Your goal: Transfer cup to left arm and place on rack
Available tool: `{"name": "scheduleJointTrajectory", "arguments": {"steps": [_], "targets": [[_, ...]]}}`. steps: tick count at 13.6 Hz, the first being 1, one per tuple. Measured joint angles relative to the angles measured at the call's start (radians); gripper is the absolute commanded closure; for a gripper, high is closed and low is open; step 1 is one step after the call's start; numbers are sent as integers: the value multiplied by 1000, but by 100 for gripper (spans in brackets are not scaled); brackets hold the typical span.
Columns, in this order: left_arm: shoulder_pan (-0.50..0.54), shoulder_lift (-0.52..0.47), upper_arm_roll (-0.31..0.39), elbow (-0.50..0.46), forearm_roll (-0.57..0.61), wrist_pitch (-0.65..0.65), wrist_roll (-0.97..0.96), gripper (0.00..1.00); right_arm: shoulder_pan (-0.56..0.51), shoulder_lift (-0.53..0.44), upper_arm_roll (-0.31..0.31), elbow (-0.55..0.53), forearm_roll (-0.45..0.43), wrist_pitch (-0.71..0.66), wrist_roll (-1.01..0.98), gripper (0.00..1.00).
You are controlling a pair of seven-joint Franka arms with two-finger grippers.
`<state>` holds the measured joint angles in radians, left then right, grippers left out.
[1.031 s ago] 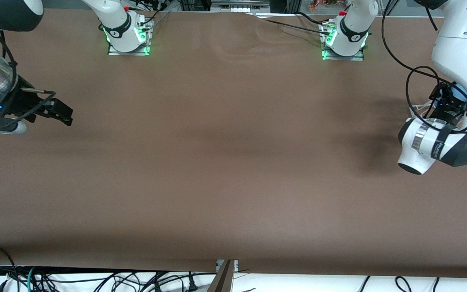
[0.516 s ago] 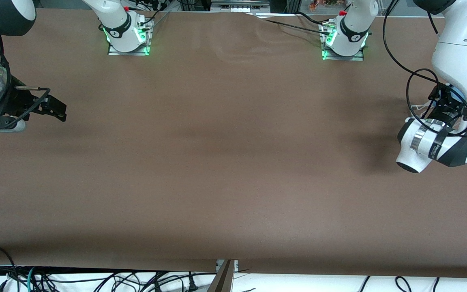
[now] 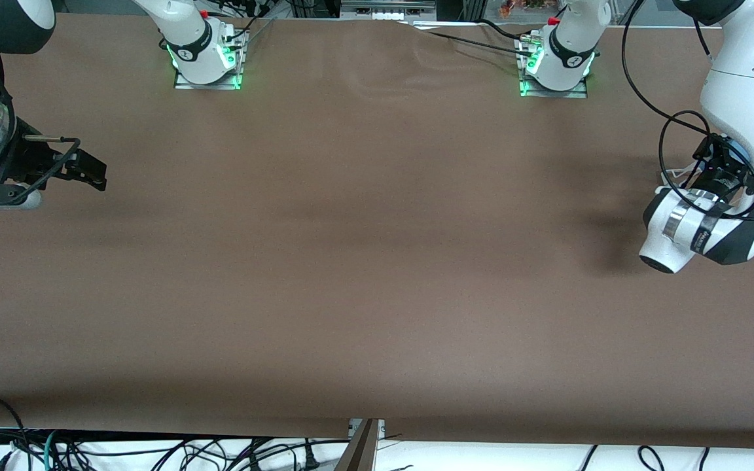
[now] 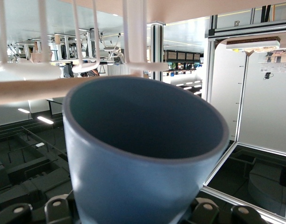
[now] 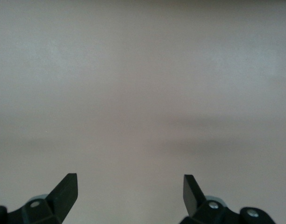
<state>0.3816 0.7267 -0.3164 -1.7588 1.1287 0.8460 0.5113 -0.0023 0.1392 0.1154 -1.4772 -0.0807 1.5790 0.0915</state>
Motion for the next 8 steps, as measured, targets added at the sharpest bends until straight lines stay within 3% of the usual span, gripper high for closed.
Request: {"name": "scheduleJointTrajectory", "arguments": {"steps": [8], "targets": [[33, -47, 0, -81, 9, 22, -23, 100, 3, 0, 2, 0, 0, 0, -3, 0]]}}
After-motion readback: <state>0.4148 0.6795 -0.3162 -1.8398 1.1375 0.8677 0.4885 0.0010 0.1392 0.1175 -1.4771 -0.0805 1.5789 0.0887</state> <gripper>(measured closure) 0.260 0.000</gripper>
